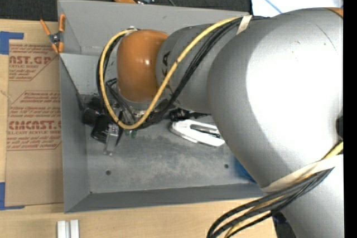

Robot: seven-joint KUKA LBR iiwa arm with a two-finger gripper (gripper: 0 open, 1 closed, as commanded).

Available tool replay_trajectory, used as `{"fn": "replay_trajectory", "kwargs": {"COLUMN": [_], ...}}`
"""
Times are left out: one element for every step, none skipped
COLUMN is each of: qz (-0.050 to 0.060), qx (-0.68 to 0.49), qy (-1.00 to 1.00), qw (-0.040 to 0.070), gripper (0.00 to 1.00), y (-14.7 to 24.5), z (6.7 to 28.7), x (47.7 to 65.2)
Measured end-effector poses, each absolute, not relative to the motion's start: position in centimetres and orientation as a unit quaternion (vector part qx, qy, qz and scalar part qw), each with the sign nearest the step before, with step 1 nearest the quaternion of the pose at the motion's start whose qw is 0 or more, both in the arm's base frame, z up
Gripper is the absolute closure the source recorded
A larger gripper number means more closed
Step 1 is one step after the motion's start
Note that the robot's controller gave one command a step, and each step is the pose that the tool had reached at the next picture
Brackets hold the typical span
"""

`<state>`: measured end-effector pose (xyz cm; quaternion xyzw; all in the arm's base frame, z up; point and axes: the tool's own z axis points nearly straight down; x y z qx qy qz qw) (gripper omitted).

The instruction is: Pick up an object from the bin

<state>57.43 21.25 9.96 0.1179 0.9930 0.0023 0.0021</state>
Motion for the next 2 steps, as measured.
{"fn": "replay_trajectory", "kwargs": {"qz": [0.001, 0.003], "qx": [-0.017, 0.21], "qy": [1.0, 0.978], "qw": [0.008, 0.003], "gripper": [0.0, 1.0], "y": [23.1, 24.3], "z": [7.0, 7.0], "x": [58.2, 57.4]}}
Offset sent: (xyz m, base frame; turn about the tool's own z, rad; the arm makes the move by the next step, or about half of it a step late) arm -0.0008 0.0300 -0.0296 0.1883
